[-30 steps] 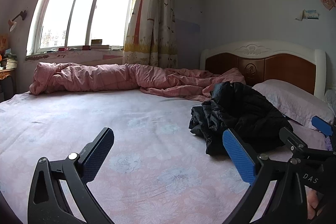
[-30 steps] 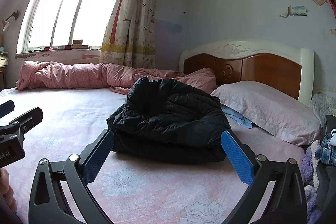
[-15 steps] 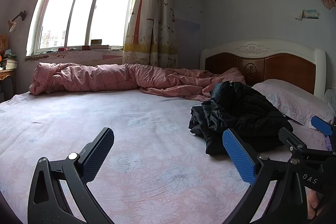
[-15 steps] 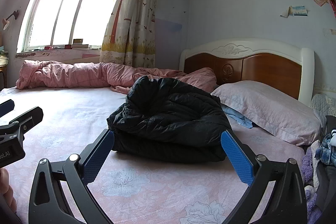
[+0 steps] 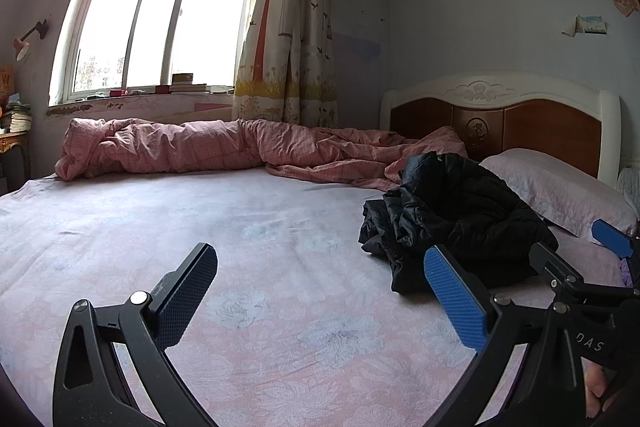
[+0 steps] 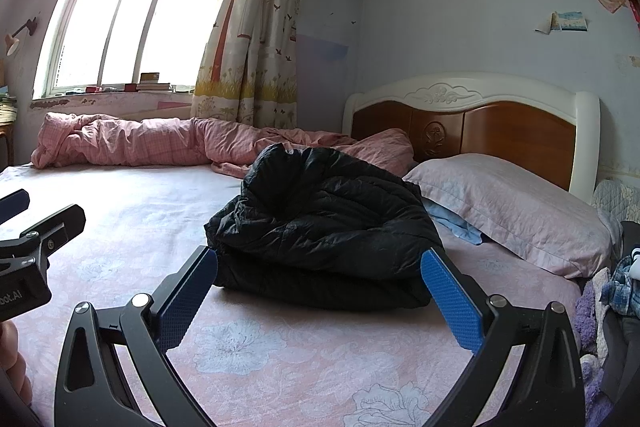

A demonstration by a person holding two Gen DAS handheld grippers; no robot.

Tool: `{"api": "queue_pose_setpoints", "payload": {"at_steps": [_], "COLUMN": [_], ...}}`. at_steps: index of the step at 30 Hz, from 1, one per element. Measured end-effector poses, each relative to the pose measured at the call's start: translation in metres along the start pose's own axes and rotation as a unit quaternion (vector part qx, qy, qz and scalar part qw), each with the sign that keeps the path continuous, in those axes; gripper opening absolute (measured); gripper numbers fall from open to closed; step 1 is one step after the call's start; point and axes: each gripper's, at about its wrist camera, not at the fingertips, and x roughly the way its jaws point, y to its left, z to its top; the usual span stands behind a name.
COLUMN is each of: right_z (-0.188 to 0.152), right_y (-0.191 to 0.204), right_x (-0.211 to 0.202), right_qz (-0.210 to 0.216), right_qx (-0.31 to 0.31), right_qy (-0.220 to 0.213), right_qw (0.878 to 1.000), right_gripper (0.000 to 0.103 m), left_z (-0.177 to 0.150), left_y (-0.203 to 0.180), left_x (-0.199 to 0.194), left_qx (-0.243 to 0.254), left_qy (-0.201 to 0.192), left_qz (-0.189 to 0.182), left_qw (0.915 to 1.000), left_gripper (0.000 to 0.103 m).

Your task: Fold large clothes

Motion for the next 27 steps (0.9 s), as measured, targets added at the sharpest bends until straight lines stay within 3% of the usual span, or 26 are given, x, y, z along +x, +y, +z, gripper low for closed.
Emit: {"api": "queue_pose_setpoints", "payload": {"at_steps": [27], "right_z": [-0.0009], "right_y": [-0.0006], "right_x": [0.0018], "right_qz": [0.002], "right_qx": [-0.001], "right_qy": [0.001], "right_qw": [1.0], "right_gripper": [0.103], "left_z": [0.0001], "left_y": [-0.0015], "left_x": [-0.0024], "left_qx": [0.009], "left_qy": [-0.002], "left_qz": [-0.003], "left_qw": [1.0], "left_gripper": [0.103]}}
